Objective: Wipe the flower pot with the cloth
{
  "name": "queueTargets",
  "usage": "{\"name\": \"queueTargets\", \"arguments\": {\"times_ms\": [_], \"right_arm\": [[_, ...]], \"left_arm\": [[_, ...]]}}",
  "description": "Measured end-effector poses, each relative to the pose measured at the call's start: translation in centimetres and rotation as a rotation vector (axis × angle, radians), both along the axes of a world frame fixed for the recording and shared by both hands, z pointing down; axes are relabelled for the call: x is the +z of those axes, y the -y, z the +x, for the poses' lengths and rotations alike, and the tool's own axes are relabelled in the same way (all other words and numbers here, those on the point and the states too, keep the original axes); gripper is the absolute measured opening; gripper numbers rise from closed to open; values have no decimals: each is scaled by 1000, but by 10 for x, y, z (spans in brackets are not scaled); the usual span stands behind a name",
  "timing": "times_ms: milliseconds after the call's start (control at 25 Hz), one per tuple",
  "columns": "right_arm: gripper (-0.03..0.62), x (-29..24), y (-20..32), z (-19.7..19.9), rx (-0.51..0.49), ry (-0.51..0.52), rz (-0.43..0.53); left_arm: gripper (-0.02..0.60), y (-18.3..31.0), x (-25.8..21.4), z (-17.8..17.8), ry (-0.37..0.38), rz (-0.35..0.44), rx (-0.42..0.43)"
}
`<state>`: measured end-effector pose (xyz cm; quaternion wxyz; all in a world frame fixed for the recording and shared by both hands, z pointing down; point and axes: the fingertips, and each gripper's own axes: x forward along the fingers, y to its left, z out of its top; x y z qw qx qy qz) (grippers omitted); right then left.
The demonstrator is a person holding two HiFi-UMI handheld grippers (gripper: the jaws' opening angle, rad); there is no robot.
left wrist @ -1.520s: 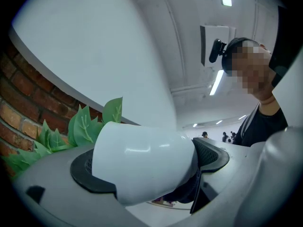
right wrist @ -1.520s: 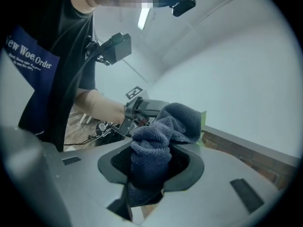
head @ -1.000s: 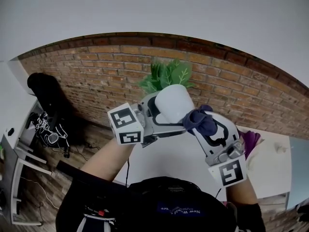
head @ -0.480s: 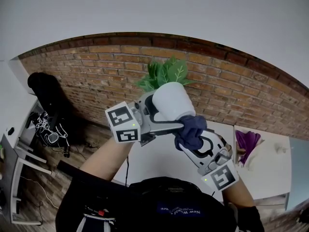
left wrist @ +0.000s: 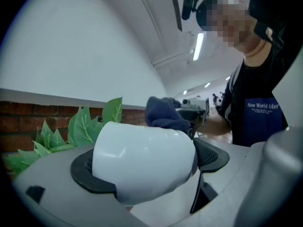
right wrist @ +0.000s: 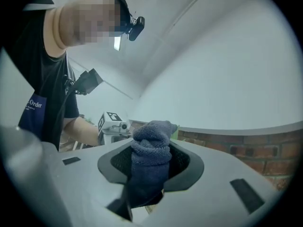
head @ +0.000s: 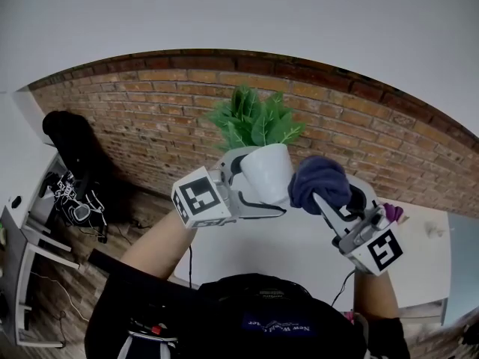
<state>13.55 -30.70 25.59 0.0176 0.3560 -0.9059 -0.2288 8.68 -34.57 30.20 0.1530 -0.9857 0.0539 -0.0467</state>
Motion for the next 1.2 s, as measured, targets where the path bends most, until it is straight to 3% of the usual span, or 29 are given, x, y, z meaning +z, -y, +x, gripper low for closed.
{"name": "queueTargets", "arguments": {"times_ms": [160, 400, 640, 960, 1080, 1200], "right_arm": [[130, -5, 13, -14, 18, -59, -13], [129, 10, 23, -43, 37, -193, 19], [130, 44, 3, -61, -20, -366, -9], [130, 75, -22, -54, -135, -434, -67], [130, 57, -19, -45, -137, -334, -68], [130, 24, -4, -35, -46, -183, -73]], "left_arm": [[528, -13, 26, 17, 147, 122, 28], [528, -29, 54, 33, 291, 218, 53], [528, -11, 52, 23, 318, 241, -18], [528, 1, 46, 19, 312, 288, -75], [528, -1, 48, 20, 316, 276, -57], [528, -4, 54, 20, 338, 276, -32]]}}
